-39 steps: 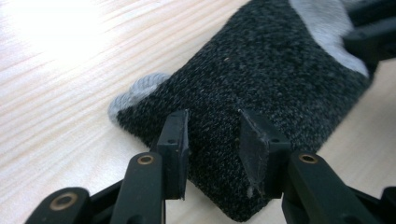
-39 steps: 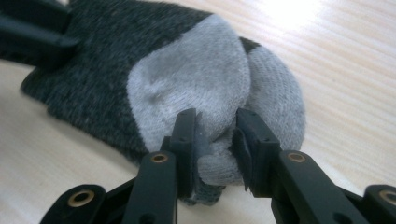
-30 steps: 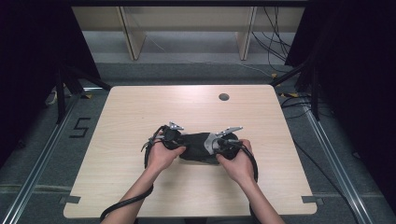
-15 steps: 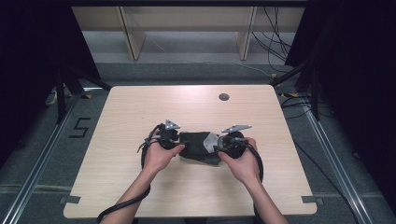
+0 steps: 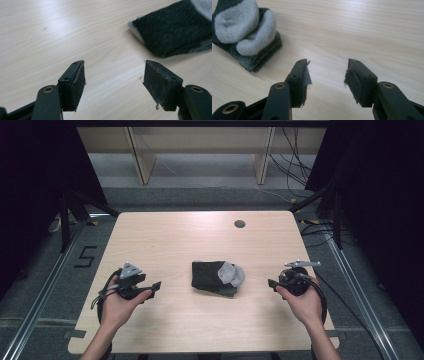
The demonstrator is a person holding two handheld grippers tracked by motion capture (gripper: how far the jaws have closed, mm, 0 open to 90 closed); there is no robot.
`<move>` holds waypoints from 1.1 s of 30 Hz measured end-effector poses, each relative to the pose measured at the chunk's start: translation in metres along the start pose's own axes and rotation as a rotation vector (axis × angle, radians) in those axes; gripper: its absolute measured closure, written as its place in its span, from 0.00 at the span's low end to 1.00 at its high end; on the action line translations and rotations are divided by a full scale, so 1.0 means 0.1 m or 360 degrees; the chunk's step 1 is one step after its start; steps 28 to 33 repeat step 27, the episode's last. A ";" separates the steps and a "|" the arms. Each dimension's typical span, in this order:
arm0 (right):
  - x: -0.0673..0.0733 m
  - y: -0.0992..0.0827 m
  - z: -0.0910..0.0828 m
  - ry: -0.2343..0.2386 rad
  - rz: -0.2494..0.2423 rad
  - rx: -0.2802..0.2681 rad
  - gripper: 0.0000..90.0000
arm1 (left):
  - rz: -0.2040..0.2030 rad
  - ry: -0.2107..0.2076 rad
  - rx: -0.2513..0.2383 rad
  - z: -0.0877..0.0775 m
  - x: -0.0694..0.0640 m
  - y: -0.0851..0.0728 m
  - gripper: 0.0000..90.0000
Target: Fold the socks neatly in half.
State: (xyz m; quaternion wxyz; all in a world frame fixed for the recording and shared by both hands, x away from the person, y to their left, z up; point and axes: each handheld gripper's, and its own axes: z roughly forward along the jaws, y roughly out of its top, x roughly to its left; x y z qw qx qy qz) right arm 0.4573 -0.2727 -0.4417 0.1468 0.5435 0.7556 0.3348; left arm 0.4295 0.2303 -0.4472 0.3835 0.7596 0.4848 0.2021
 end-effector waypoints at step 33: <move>0.02 -0.84 -0.01 -0.0194 -0.0051 -0.0374 0.55 | -0.0343 0.0179 -0.0327 -0.25 0.23 -1.05 0.37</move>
